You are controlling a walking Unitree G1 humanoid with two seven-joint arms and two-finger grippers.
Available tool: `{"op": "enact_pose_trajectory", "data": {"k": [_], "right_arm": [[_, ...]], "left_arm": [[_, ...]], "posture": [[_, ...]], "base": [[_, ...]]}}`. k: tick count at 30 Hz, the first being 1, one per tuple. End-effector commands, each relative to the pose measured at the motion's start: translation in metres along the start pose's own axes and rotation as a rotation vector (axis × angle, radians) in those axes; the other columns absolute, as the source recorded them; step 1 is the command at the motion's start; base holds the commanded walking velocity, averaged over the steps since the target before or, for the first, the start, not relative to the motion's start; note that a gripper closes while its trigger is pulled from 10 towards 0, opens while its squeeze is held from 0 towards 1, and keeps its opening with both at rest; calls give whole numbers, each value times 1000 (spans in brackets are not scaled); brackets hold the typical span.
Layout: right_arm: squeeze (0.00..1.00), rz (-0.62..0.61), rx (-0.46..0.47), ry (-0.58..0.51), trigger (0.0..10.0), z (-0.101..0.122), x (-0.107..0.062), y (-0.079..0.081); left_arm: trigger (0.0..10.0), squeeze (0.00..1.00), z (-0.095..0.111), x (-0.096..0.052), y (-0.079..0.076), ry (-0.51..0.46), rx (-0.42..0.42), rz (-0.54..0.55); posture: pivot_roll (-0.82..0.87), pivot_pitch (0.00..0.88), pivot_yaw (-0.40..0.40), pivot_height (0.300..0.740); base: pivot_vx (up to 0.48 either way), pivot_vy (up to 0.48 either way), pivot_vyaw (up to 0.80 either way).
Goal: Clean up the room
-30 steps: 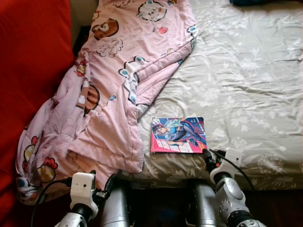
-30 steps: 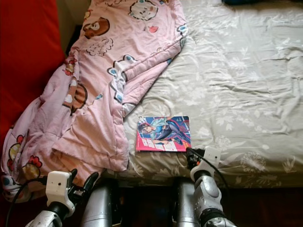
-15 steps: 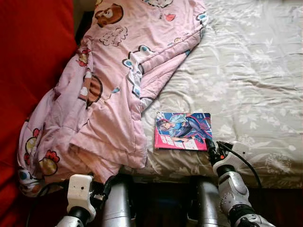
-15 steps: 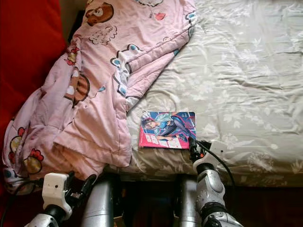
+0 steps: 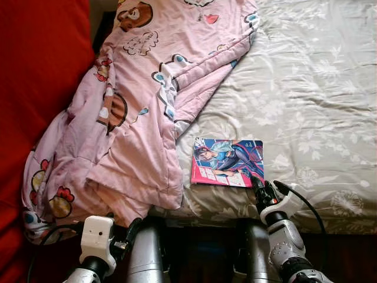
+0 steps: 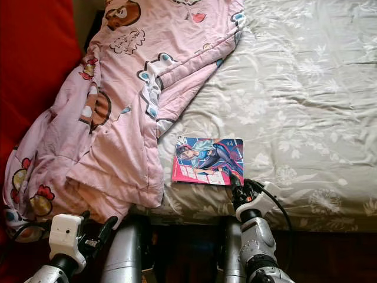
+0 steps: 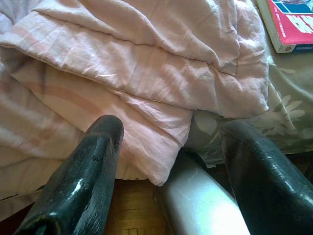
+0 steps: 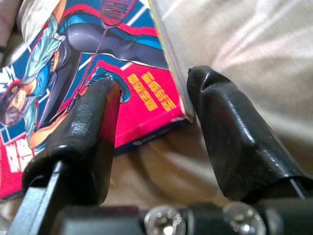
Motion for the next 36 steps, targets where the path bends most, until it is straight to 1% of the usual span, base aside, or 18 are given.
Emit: {"op": "enact_pose_trajectory", "data": {"k": [1, 8, 10, 11, 12, 14, 15, 16, 19, 22, 25, 26, 27, 30, 32, 36], "right_arm": [[0, -87, 82, 49, 10000, -20, -16, -22], [0, -127, 151, 54, 10000, -23, -22, -32], [0, -123, 196, 47, 10000, -23, -20, -29], [0, -124, 236, 48, 10000, -24, -18, -28], [0, -127, 246, 57, 10000, -25, -18, -27], [0, -138, 243, 75, 10000, -28, -18, -28], [0, -137, 239, 111, 10000, -34, -18, -25], [0, -133, 237, 113, 10000, -35, -18, -25], [0, -142, 270, 120, 10000, -37, -17, -23], [0, -151, 245, 154, 10000, -43, -18, -23], [0, -97, 281, 218, 10000, -56, -16, -8], [0, -97, 281, 218, 10000, -56, -16, -8], [0, -82, 294, 236, 10000, -60, -15, -3], [0, -54, 336, 255, 10000, -64, -14, 5], [0, -46, 365, 270, 10000, -68, -14, 8], [0, -46, 362, 280, 10000, -70, -13, 11]], "left_arm": [[10000, 0, -9, -5, 2, 47, 12, 2], [10000, 0, -5, -4, -1, 37, 25, -10], [10000, 0, -1, -2, -2, 25, 33, -17], [10000, 0, 1, -1, -1, 20, 37, -19], [10000, 0, 1, -1, -1, 21, 37, -19], [10000, 0, 1, -1, -1, 21, 37, -19], [10000, 0, 0, 0, 0, 22, 39, -17], [10000, 0, 0, 0, 0, 22, 40, -16], [10000, 0, 2, 1, 1, 18, 52, -15], [10000, 0, 3, 1, 2, 16, 71, -19], [10000, 0, 4, 0, 3, 14, 72, -15], [10000, 0, 4, 0, 3, 14, 72, -15], [10000, 0, 5, 0, 4, 12, 75, -12], [10000, 0, 6, 0, 5, 11, 85, -12], [10000, 0, 6, 0, 5, 10, 88, -12], [10000, 0, 6, 0, 5, 9, 89, -11]], "posture": [[211, 348, 90, 582], [217, 349, 93, 582], [222, 352, 96, 582], [224, 348, 96, 582], [224, 348, 96, 582], [224, 348, 96, 582], [224, 340, 97, 582], [227, 338, 96, 582], [227, 338, 96, 582], [227, 338, 96, 582], [240, 340, 96, 582], [240, 340, 96, 582], [249, 340, 98, 582], [251, 340, 99, 582], [251, 340, 99, 582], [257, 337, 98, 582]], "base": [[0, 0, 0], [0, 0, 0], [0, 0, 0], [0, 0, 0], [0, 0, 0], [0, 0, 0], [0, 0, 0], [0, 0, 0], [0, 0, 0], [0, 0, 0], [0, 0, 0], [0, 0, 0], [0, 0, 0], [0, 0, 0], [0, 0, 0], [0, 0, 0]]}}
Point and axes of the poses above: a point about 5 cm out from each wrist's last joint towards the gripper, its own x axis pointing out of the wrist towards the gripper, its own z axis along the axis of the wrist's last joint, y = z × x, the point moved 5 cm from there along x, pointing out of the wrist towards the gripper, and after that the axes turned 4 degrees about x, right-handed, at the moved point
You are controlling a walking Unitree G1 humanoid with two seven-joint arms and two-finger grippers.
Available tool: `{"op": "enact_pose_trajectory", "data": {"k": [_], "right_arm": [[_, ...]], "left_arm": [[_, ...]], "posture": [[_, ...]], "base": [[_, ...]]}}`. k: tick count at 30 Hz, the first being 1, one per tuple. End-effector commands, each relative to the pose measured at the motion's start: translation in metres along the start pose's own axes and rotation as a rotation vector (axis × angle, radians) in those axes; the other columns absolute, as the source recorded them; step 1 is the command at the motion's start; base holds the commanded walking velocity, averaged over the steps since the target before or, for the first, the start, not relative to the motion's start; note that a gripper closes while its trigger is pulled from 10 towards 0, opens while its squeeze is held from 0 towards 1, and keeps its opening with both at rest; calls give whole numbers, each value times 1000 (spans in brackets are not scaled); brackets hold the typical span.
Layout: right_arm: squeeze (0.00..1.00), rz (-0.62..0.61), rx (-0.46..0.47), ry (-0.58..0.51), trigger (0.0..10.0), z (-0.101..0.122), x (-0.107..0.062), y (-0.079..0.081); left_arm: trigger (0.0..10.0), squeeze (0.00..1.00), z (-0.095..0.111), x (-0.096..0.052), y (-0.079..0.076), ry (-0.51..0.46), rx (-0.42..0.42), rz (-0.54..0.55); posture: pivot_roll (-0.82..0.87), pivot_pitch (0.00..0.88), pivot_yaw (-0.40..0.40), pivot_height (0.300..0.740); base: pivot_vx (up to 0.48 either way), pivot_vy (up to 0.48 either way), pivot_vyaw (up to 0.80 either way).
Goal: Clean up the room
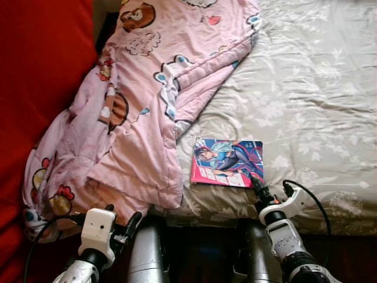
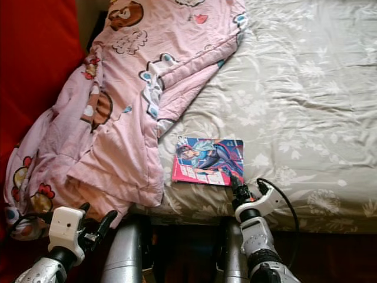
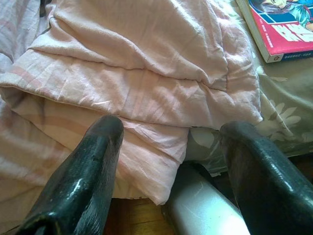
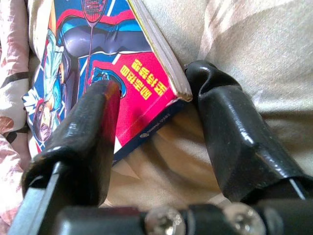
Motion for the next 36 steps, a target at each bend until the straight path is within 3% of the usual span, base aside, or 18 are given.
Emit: {"op": "enact_pose_trajectory", "data": {"k": [1, 5, 6, 7, 28, 33, 36], "right_arm": [[0, -66, 77, 159, 10000, -51, -14, -14], [0, -50, 83, 152, 10000, -49, -13, -12], [0, -47, 88, 145, 2471, -47, -13, -12], [0, -48, 88, 142, 118, -46, -13, -13], [0, 5, 117, 93, 0, -31, -12, -10], [0, 16, 137, 17, 0, -16, -8, -6], [0, 66, 110, -80, 0, 6, -2, 4]], "left_arm": [[10000, 0, -8, -5, 2, 37, 13, 8], [10000, 0, -9, -4, 1, 38, 16, 8], [10000, 0, -9, -5, 1, 39, 16, 10], [10000, 0, -9, -5, 2, 39, 16, 12], [10000, 0, -7, 2, 4, 28, 16, 29], [10000, 0, -8, 12, 4, 18, 15, 30], [10000, 0, -8, 21, 5, 8, 12, 39]], "posture": [[258, 336, 98, 582], [261, 334, 96, 582], [261, 333, 95, 582], [262, 332, 95, 582], [260, 319, 91, 582], [248, 288, 86, 582], [229, 253, 79, 582]], "base": [[0, 0, 0], [0, 0, 0], [0, 0, 0], [0, 0, 0], [0, 0, 0], [0, 0, 0], [0, 0, 0]]}}
Point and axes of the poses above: a point about 5 cm out from each wrist's last joint towards the gripper, its own x axis pointing out of the wrist towards the gripper, its own z axis along the axis of the wrist's last joint, y = z × x, the point moved 5 cm from there along x, pointing out of the wrist towards the gripper, and after that the axes turned 4 degrees about x, right-handed, at the moved point
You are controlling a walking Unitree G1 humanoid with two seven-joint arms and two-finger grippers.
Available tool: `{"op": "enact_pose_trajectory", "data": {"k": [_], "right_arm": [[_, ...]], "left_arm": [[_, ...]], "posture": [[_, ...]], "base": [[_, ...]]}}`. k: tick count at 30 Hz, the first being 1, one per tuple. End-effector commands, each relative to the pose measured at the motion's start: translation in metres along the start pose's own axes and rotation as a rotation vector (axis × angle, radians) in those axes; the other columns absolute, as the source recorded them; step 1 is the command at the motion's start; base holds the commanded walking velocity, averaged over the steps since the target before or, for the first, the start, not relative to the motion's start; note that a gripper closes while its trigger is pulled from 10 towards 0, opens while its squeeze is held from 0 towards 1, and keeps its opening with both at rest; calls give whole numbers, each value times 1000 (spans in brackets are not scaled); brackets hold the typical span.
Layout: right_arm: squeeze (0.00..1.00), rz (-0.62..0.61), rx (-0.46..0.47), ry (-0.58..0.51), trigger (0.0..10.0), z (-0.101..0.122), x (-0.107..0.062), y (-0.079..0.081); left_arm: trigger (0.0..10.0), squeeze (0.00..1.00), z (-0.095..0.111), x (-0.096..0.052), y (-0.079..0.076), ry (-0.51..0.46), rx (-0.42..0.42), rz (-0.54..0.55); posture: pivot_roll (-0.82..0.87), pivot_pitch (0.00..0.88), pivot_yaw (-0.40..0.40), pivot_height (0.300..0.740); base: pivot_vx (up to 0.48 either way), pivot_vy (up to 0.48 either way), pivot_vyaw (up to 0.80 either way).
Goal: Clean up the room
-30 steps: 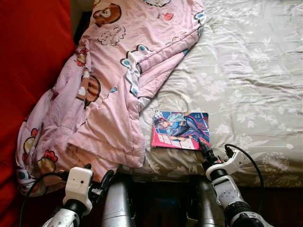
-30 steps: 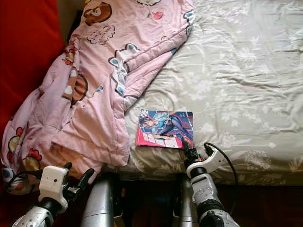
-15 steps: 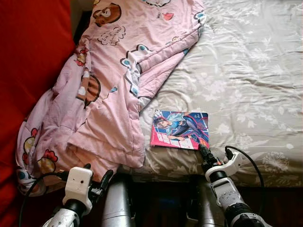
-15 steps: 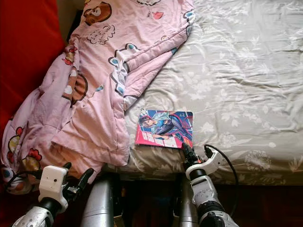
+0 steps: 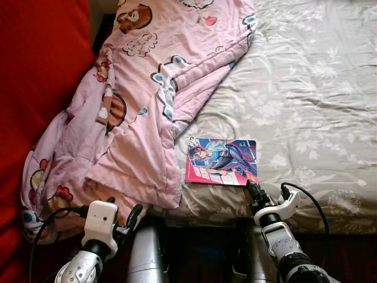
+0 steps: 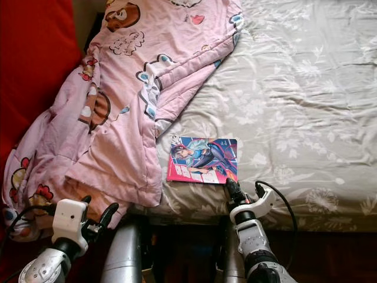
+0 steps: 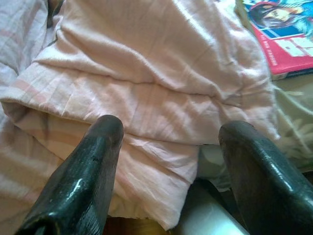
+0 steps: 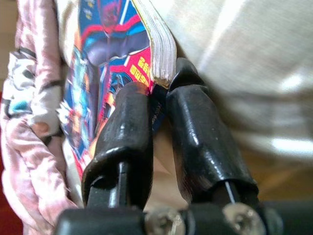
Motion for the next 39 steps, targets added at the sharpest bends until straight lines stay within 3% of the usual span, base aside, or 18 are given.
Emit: {"op": "enact_pose_trajectory", "data": {"k": [1, 2, 3, 4, 10, 11, 12, 13, 15, 23, 25, 31, 33, 39], "right_arm": [[0, 2, 6, -43, 0, 5, -2, -1], [0, 73, -2, -119, 0, 21, 3, 13], [0, 73, -2, -119, 0, 21, 3, 13], [0, 162, -45, -201, 0, 41, 6, 30], [0, 246, -120, -315, 0, 70, 3, 51], [0, 258, -172, -332, 7686, 74, -3, 54], [0, 264, -207, -341, 7686, 76, -6, 55], [0, 267, -243, -346, 10000, 77, -9, 57], [0, 272, -317, -361, 10000, 80, -19, 63], [0, 196, -448, -377, 10000, 80, -31, 62], [0, 148, -505, -329, 10000, 73, -35, 52], [0, 78, -533, -262, 10000, 58, -40, 36], [0, 32, -551, -243, 10000, 56, -44, 23], [0, -14, -643, -143, 10000, 40, -51, 2]], "left_arm": [[10000, 0, -12, -3, 2, 38, 9, 14], [10000, 0, -12, 2, 2, 32, 5, 18], [10000, 0, -12, 2, 2, 32, 5, 18], [10000, 0, -13, 10, 0, 24, -2, 21], [10000, 0, -16, 31, -7, 5, -18, 21], [10000, 0, -17, 34, -7, 2, -22, 24], [10000, 0, -18, 37, -8, 1, -25, 27], [10000, 0, -20, 40, -8, 2, -28, 32], [10000, 0, -24, 45, -7, 3, -34, 43], [10000, 0, -47, 52, 3, 73, -109, 104], [10000, 0, -57, 55, 5, 100, -137, 118], [10000, 0, -80, 51, 5, 175, -184, 145], [10000, 0, -93, 47, 4, 221, -207, 159], [10000, 0, -109, 42, 1, 274, -221, 168]], "posture": [[229, 253, 79, 582], [207, 220, 74, 582], [207, 220, 74, 582], [183, 192, 70, 582], [126, 105, 49, 582], [112, 83, 44, 582], [108, 75, 43, 582], [93, 52, 38, 582], [81, 33, 37, 582], [6, 0, 60, 592], [-10, 0, 59, 612], [-33, 0, 52, 647], [-38, 0, 45, 662], [-47, 0, 27, 692]], "base": [[0, 0, 0], [0, 0, 0], [0, 0, 0], [0, 0, 0], [0, 0, 0], [0, 0, 0], [0, 0, 0], [0, 0, 0], [0, 0, 0], [0, 0, 0], [0, 0, 0], [0, 0, 0], [0, 0, 0], [0, 0, 0]]}}
Point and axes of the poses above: a point about 5 cm out from each wrist's last joint towards the gripper, its own x axis pointing out of the wrist towards the gripper, its own z axis along the axis of the wrist's last joint, y = z × x, the point moved 5 cm from there along x, pointing out of the wrist towards the gripper, and after that the axes turned 4 degrees about x, right-handed, at the moved point
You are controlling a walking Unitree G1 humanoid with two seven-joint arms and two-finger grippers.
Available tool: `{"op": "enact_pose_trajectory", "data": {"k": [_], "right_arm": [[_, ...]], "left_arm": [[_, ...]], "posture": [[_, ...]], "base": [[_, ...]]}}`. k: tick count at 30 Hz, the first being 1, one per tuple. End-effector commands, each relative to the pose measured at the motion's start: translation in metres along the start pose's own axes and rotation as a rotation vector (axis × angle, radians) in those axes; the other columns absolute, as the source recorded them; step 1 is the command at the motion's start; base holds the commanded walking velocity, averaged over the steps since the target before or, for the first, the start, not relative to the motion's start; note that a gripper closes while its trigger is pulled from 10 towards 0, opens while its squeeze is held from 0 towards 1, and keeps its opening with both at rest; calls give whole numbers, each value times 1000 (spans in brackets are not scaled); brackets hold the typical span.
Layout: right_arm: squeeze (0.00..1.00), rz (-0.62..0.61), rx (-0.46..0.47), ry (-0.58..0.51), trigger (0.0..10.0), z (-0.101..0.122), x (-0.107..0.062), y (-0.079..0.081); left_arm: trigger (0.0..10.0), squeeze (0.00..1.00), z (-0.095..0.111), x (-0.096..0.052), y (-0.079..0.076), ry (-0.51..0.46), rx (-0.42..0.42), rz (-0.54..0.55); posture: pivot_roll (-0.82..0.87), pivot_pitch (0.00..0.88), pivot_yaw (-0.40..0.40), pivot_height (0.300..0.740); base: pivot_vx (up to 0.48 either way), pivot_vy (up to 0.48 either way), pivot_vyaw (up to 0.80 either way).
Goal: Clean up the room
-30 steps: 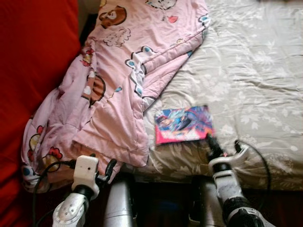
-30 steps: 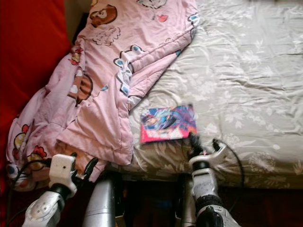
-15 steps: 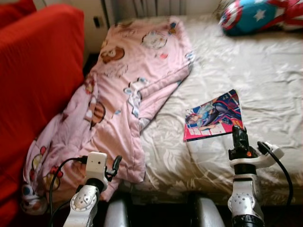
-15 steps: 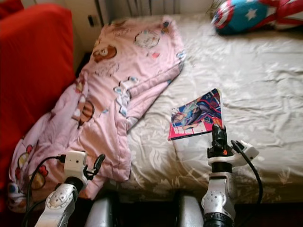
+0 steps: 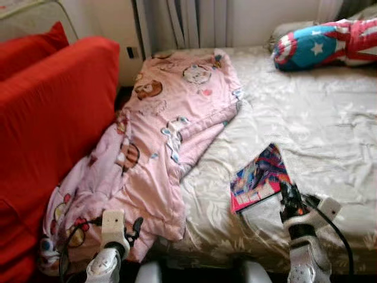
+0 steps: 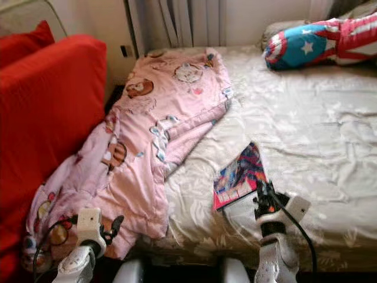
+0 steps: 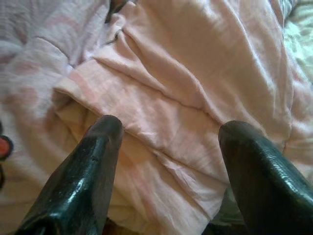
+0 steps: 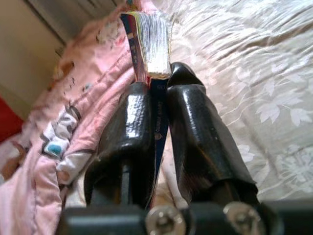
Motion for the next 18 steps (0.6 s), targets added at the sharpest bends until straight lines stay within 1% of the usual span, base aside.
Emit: {"op": "enact_pose_trajectory", "data": {"k": [1, 2, 3, 5, 6, 7, 10, 12, 13, 14, 15, 16, 17, 18], "right_arm": [[0, 26, -27, 6, 10000, -3, 1, 7], [0, 17, -28, 16, 10000, -6, -1, 5], [0, -10, -35, 41, 10000, -12, -4, -1], [0, -28, -53, 86, 10000, -23, -6, -6], [0, -38, -78, 112, 10000, -30, -8, -9], [0, -44, -104, 125, 10000, -35, -10, -10], [0, -54, -101, 147, 10000, -42, -13, -12], [0, -106, -93, 177, 10000, -51, -19, -21], [0, -145, -117, 199, 10000, -57, -24, -27], [0, -152, -130, 202, 10000, -57, -24, -28], [0, -163, -143, 214, 10000, -60, -25, -30], [0, -153, -149, 212, 10000, -60, -25, -29], [0, -153, -149, 212, 10000, -60, -25, -29], [0, -137, -167, 198, 10000, -58, -23, -26]], "left_arm": [[10000, 0, -2, 1, 5, 2, -16, 22], [10000, 0, -4, 2, 5, 9, -18, 24], [10000, 0, -10, 1, 5, 32, -20, 31], [10000, 0, -16, 0, 5, 59, -15, 34], [10000, 0, -21, -1, 5, 76, -14, 36], [10000, 0, -24, -3, 5, 87, -15, 37], [10000, 0, -28, -3, 2, 97, -18, 32], [10000, 0, -33, -5, 1, 112, -20, 24], [10000, 0, -41, -8, -2, 148, -35, 16], [10000, 0, -43, -8, -3, 158, -41, 15], [10000, 0, -50, -11, -5, 189, -56, 4], [10000, 0, -57, -14, -8, 217, -39, -13], [10000, 0, -57, -14, -8, 217, -39, -13], [10000, 0, -67, -19, -6, 253, -13, -20]], "posture": [[-48, 0, 23, 697], [-48, 0, 21, 702], [-49, 0, 15, 712], [-51, 0, 12, 712], [-56, 0, 13, 712], [-56, 0, 13, 712], [-51, 0, 6, 712], [-45, 0, 0, 712], [-41, 0, -5, 712], [-41, 0, -6, 712], [-41, 0, -6, 712], [-41, 0, -7, 712], [-41, 0, -7, 712], [-45, 0, -5, 712]], "base": [[0, 0, 0], [0, 0, 0], [0, 0, 0], [0, 0, 0], [0, 0, 0], [0, 0, 0], [0, 0, 0], [0, 0, 0], [0, 0, 0], [0, 0, 0], [0, 0, 0], [0, 0, 0], [0, 0, 0], [0, 0, 0]]}}
Point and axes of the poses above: a point about 5 cm out from each wrist's last joint towards the gripper, its own x axis pointing out of the wrist towards the gripper, its own z axis along the axis of the wrist's last joint, y = z × x, the point moved 5 cm from there along x, pointing out of the wrist towards the gripper, and after that the axes turned 4 degrees about x, right-handed, at the moved point
